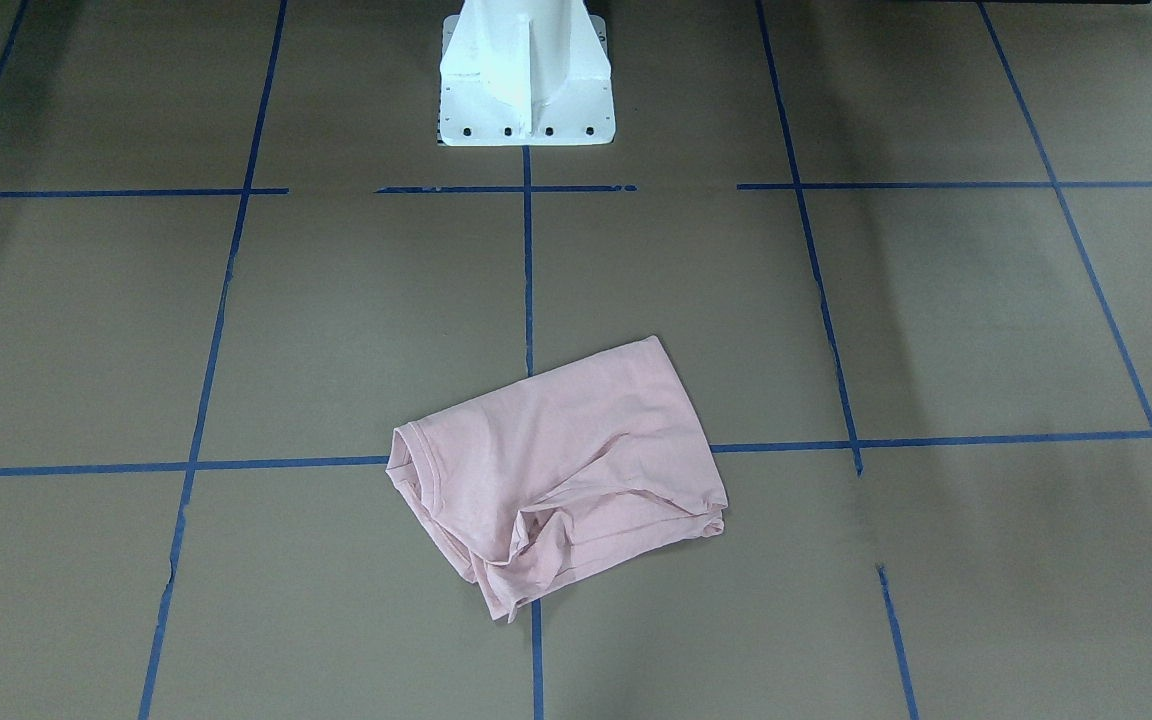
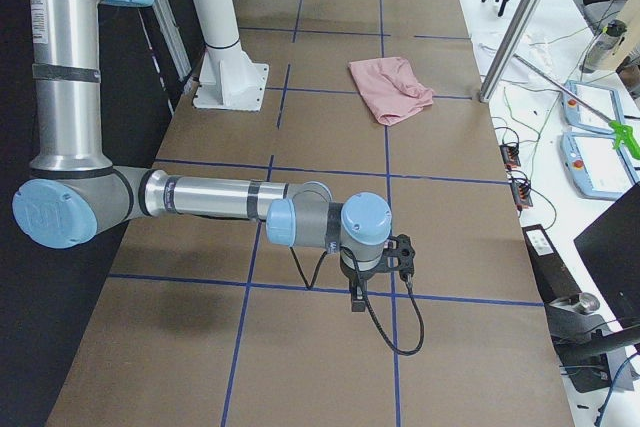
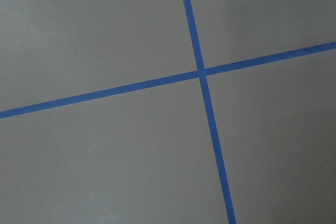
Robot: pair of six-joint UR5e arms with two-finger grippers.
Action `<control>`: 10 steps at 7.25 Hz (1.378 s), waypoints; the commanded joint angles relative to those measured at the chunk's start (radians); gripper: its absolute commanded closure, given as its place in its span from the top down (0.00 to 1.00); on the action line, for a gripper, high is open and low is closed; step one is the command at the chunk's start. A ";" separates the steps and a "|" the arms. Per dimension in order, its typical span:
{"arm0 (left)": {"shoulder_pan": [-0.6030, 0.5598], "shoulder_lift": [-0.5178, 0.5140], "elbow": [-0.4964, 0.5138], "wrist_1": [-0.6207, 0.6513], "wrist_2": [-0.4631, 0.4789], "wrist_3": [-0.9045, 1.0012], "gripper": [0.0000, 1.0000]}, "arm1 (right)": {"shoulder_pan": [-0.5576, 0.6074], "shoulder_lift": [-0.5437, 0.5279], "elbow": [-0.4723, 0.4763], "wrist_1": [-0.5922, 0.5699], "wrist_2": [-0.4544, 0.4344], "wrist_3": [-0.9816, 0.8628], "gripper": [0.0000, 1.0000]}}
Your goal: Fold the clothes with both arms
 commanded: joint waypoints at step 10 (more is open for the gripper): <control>0.000 0.008 0.006 -0.014 -0.042 -0.145 1.00 | -0.014 0.006 0.003 0.001 0.008 0.043 1.00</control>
